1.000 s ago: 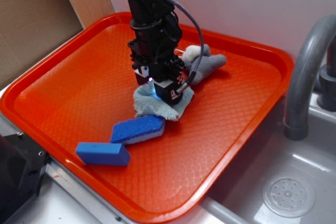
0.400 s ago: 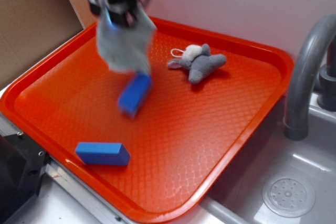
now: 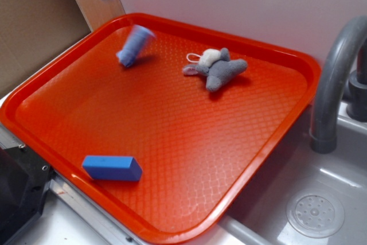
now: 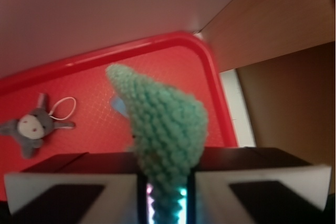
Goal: Grab the blue cloth.
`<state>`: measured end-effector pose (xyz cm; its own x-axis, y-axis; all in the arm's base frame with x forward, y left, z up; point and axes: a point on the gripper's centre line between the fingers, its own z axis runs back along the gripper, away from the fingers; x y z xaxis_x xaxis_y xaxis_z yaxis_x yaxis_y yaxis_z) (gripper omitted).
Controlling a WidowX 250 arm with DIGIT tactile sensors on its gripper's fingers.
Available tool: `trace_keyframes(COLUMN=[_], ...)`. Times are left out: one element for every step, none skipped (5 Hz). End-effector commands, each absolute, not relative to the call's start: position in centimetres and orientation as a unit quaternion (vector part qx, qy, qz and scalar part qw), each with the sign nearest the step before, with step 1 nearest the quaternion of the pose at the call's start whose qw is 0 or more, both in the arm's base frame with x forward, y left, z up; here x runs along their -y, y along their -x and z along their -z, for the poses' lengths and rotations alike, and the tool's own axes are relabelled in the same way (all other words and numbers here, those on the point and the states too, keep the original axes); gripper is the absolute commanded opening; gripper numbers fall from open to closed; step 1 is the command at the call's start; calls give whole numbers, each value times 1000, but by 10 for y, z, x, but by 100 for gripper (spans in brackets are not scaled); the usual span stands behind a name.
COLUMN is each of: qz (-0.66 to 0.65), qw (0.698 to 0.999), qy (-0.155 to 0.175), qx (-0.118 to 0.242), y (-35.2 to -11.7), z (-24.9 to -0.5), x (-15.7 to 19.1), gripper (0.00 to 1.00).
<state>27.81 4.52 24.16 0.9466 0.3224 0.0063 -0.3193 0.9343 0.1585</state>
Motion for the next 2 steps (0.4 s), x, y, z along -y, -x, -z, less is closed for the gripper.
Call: trace_keyframes(qz=[-138, -137], qw=[988, 987], qy=[-70, -77], qx=[24, 25], y=[-284, -296], z=[-258, -245], x=[-32, -24], gripper=[0, 0])
